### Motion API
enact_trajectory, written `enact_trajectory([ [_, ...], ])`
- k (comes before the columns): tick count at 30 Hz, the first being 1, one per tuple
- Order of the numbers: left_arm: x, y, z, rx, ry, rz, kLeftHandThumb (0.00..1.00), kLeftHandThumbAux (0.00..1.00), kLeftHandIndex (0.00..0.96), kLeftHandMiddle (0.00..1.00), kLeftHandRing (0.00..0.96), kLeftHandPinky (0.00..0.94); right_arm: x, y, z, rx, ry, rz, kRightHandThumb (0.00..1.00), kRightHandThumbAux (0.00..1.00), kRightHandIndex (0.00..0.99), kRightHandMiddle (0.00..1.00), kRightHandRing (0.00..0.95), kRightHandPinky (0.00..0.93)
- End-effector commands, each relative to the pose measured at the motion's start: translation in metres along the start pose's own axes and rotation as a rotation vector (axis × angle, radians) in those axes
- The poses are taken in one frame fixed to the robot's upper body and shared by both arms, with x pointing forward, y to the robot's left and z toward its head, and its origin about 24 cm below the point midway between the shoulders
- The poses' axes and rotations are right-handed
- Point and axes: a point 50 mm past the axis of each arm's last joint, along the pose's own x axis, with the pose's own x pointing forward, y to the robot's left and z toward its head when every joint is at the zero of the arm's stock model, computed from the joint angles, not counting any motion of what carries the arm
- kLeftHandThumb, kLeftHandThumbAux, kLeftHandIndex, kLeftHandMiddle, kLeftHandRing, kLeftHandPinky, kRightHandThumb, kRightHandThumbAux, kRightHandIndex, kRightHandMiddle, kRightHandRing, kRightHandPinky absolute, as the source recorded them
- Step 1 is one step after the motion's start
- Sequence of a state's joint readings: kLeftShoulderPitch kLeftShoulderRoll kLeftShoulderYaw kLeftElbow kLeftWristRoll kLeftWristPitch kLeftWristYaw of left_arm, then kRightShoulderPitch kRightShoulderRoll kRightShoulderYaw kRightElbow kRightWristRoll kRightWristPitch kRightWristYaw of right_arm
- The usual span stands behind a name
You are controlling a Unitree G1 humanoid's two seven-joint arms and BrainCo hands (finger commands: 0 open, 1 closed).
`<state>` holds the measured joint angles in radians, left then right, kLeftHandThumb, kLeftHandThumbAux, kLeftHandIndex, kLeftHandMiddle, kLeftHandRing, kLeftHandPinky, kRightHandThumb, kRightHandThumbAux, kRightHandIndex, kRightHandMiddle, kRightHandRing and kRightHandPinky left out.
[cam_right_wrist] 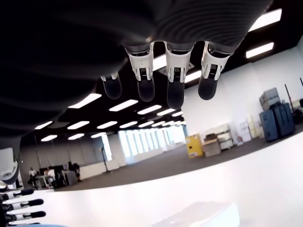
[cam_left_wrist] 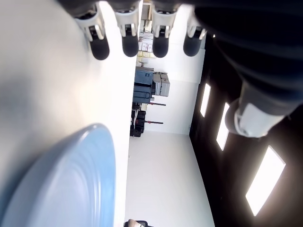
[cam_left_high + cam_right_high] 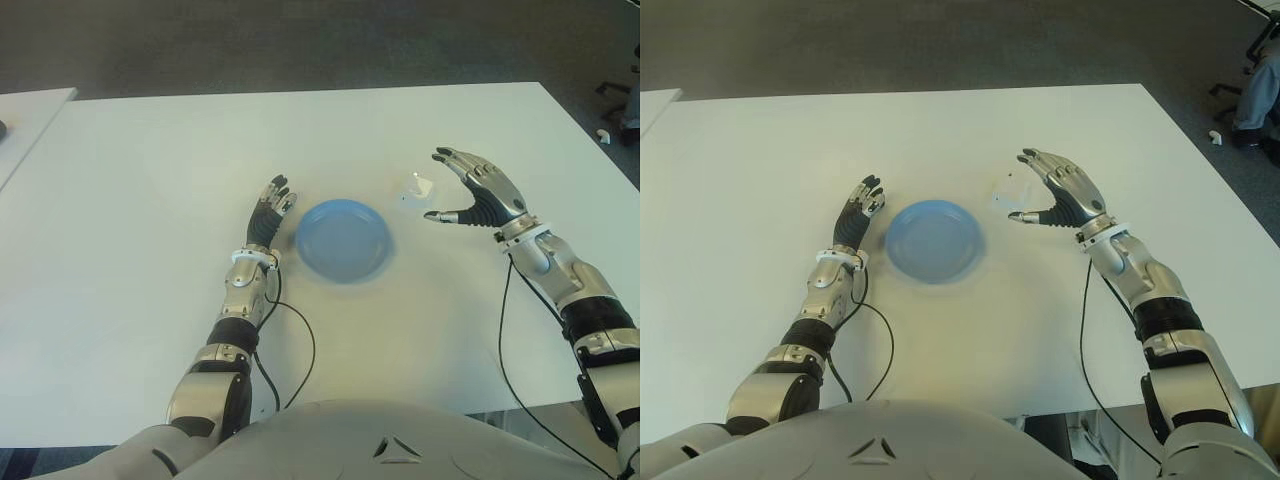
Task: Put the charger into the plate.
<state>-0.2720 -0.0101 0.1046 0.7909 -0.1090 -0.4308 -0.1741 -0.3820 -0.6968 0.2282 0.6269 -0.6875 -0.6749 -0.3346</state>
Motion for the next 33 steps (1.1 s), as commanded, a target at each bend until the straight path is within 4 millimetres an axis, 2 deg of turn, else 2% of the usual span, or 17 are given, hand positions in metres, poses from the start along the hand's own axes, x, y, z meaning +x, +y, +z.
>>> enact_trajectory([
  [1,-0.008,0.004,-0.014,-0.005,0.069,0.007,0.0,0.541,0.0,0.047,0.0,0.0,0.013,0.007,-0.005,-0.03,0.031,0.007,0.089,0.405,0.0,0.038,0.041,0.0],
  [10,-0.008,0.004,-0.014,-0.002,0.079,0.007,0.0,0.542,0.0,0.047,0.0,0.0,0.03,0.024,-0.01,-0.037,0.108,0.037,0.232,0.342,0.0,0.002,0.0,0.0],
  [18,-0.008,0.002,-0.015,-0.002,0.084,0.003,0.0,0.53,0.0,0.043,0.0,0.0,0.041,0.036,-0.009,-0.011,0.173,0.106,0.306,0.29,0.0,0.0,0.0,0.0],
  [33,-0.009,0.002,-0.015,0.005,0.081,0.003,0.0,0.531,0.0,0.041,0.0,0.0,0.044,0.072,-0.004,0.031,0.328,0.251,0.33,0.227,0.0,0.0,0.0,0.0],
])
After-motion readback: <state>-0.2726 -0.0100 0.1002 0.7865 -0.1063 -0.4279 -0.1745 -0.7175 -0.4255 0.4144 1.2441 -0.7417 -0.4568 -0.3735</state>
